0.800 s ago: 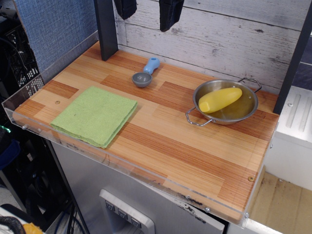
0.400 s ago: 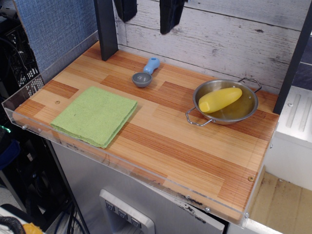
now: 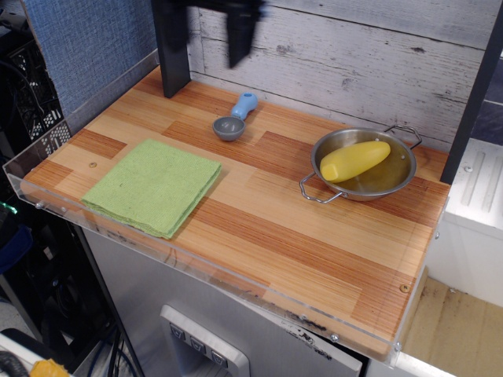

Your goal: Move green towel to front right corner of shelf.

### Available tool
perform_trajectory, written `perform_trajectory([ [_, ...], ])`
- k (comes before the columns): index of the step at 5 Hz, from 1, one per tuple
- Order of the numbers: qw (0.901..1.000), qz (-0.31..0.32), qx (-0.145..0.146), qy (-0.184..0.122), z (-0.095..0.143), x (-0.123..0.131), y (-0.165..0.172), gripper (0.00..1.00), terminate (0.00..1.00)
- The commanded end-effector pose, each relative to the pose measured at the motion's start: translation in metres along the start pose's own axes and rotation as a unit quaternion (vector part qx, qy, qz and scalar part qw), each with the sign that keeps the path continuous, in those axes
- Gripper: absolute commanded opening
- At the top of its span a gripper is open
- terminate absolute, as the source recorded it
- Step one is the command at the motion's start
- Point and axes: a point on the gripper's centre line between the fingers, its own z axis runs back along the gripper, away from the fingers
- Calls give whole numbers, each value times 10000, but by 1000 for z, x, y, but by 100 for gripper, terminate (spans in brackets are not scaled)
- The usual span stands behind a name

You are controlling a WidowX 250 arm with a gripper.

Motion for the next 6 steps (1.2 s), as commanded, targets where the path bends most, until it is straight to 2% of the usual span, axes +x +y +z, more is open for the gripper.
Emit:
perform_trajectory([
  [1, 9973, 713, 179, -92, -35, -20, 80, 100, 0],
  [3, 9977, 534, 408, 24, -83, -26, 73, 100, 0],
  [6, 9989, 209, 407, -36, -124, -31, 69, 100, 0],
])
